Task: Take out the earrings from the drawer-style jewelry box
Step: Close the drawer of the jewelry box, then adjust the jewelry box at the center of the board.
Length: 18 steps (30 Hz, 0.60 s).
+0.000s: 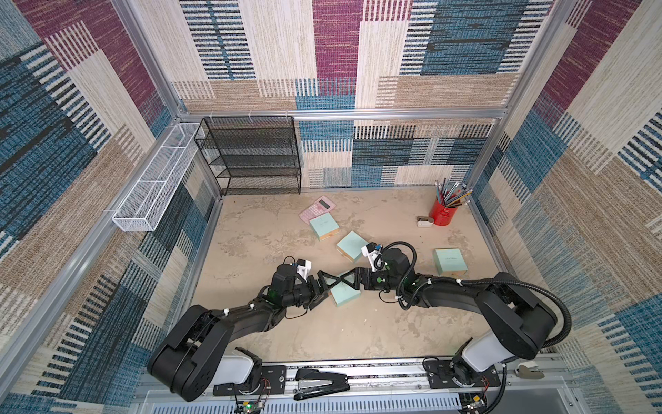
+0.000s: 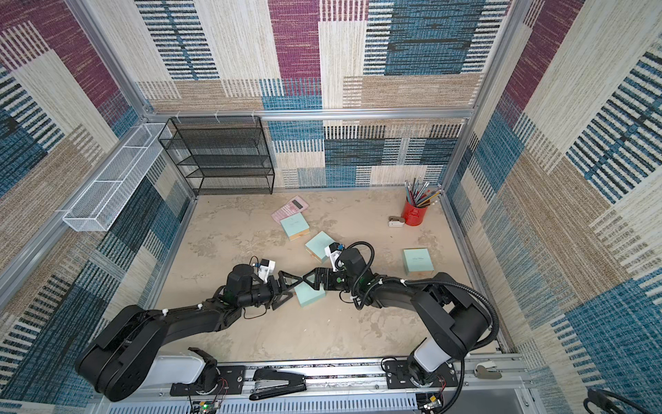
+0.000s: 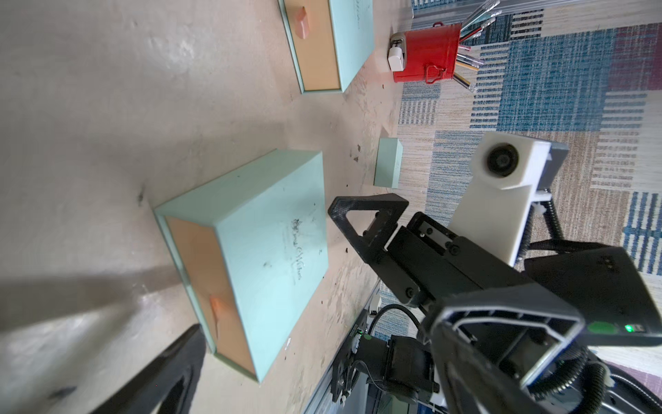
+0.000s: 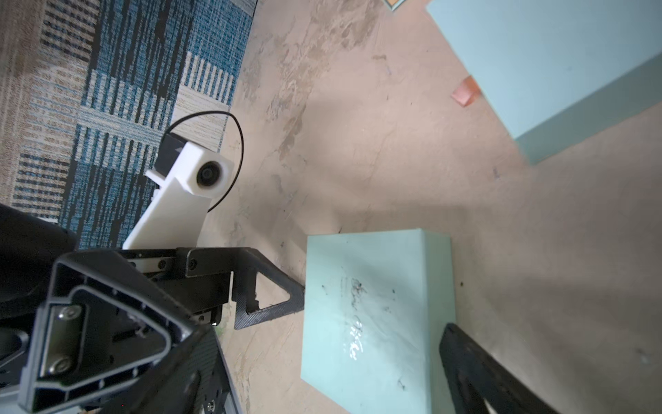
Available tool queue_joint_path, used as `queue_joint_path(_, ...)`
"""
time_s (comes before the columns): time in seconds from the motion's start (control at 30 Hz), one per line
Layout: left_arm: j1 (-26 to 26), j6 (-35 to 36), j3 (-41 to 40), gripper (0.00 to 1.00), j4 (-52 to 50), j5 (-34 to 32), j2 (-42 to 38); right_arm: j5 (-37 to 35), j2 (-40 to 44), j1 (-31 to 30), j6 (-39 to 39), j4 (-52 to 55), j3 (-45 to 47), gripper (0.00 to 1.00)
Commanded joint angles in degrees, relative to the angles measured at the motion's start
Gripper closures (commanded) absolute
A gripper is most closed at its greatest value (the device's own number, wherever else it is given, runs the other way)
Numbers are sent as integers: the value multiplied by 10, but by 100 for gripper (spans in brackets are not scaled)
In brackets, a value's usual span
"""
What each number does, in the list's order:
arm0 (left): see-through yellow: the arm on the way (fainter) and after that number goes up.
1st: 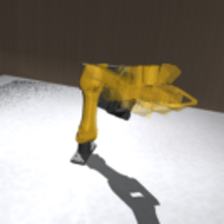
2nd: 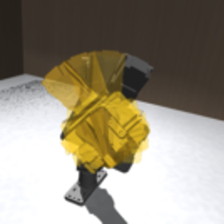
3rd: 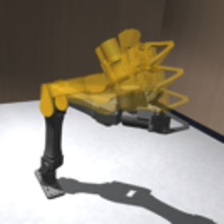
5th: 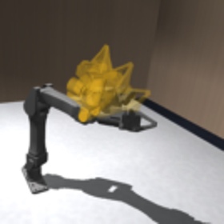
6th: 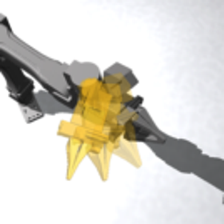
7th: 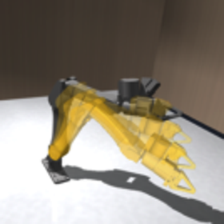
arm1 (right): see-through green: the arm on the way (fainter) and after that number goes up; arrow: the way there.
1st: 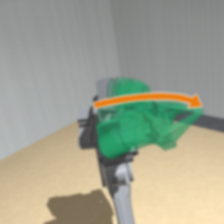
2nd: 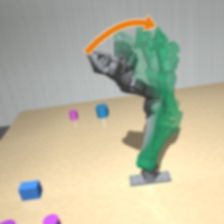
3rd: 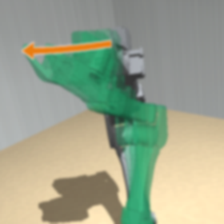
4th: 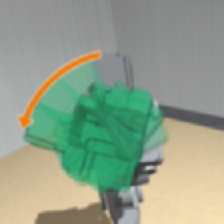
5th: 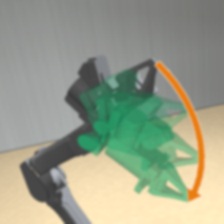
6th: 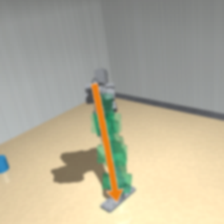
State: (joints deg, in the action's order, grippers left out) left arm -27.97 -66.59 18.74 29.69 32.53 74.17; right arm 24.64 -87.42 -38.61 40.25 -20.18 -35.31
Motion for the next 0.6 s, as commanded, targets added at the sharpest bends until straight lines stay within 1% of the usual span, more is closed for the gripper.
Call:
queue_joint_path(0.0,2,38,8,1,-131,-50,-58,-59,31,0,-2,42,-1,1)
queue_joint_path(0.1,7,69,26,2,-235,-78,-127,-99,75,-1,-6,87,3,1)
queue_joint_path(0.2,12,130,77,2,-351,-109,-179,-115,120,-1,-15,123,16,1)
queue_joint_path(0.23,13,154,102,1,-385,-117,-182,-115,132,-1,-16,134,20,4)
queue_joint_path(0.3,15,208,157,2,-447,-123,-161,-116,154,-10,-12,154,30,22)
queue_joint_path(0.33,16,230,181,2,-464,-119,-143,-121,163,-19,-8,162,35,31)
queue_joint_path(0.37,16,250,204,1,-476,-110,-120,-132,173,-32,-2,174,40,43)
queue_joint_path(0.4,16,263,220,1,-475,-96,-100,-142,176,-46,3,186,41,52)
queue_joint_path(0.47,17,279,249,2,-464,-59,-58,-156,176,-77,17,201,44,65)
queue_joint_path(0.57,16,299,302,2,-470,-34,10,-168,160,-115,41,197,55,83)
